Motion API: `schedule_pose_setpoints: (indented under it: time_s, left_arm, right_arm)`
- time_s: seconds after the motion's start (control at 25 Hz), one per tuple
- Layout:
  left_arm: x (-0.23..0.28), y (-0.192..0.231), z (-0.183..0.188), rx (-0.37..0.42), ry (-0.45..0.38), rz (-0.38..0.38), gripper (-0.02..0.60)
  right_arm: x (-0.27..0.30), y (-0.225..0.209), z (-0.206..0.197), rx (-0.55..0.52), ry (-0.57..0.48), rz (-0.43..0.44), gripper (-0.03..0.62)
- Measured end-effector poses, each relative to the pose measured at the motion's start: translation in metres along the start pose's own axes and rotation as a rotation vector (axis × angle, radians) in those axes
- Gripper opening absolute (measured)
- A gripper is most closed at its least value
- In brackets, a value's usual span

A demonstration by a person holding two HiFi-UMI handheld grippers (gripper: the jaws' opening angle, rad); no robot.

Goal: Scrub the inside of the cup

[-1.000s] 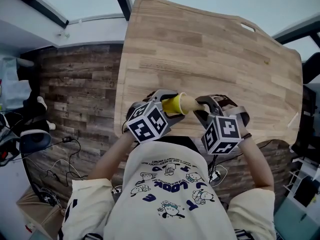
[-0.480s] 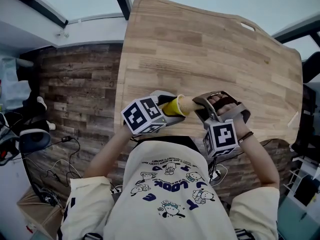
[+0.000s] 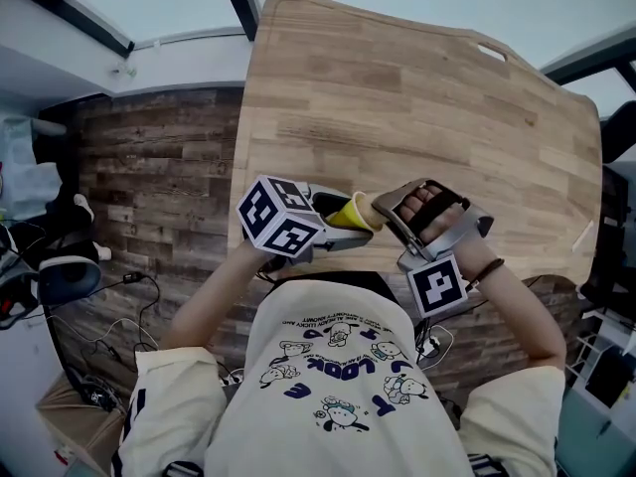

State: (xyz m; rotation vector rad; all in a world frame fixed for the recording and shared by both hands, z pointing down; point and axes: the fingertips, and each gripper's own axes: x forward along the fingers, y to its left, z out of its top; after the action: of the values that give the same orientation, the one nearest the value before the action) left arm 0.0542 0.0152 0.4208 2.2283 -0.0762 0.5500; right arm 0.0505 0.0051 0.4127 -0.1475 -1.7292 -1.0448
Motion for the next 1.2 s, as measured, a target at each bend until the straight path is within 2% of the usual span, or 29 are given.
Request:
schedule_pose_setpoints:
  time_s: [0.16,0.24,0.32,0.44,0.76,0.88,1.0,1.2]
  left_arm:
    - [0.002,-0.010,-0.003,-0.126,0.013,-0.127,0.301]
    - [0.002,-0.015,-0.004,-0.161,0.022,-0.182,0.302]
    - [0.001,-0.019,-0.004,-0.168,0.026,-0.213,0.302]
    - [0.000,-0.020,-0.004,-0.152,0.032,-0.218,0.302]
    - [0.006,-0.017,-0.007,-0.038,0.059,-0.101,0.302]
    - [0.007,-0.015,-0.005,0.057,0.089,-0.023,0.302]
    - [0.005,-0.013,-0.004,0.173,0.143,0.062,0.302]
    - [0.006,-0.013,-0.007,0.349,0.232,0.168,0.301]
  right_arm:
    - [-0.003,0.000,0.013,-0.102,-0.051,-0.048,0.089]
    - [-0.006,-0.001,0.018,-0.157,-0.069,-0.083,0.089]
    - [-0.007,-0.002,0.020,-0.192,-0.074,-0.111,0.090]
    - [-0.008,-0.002,0.022,-0.200,-0.075,-0.119,0.091]
    - [-0.006,0.009,0.019,-0.017,-0.082,0.017,0.089]
    - [-0.004,0.016,0.019,0.101,-0.101,0.079,0.089]
    - [-0.002,0.013,0.019,0.234,-0.128,0.102,0.089]
    - [0.002,0.014,0.023,0.453,-0.172,0.181,0.089]
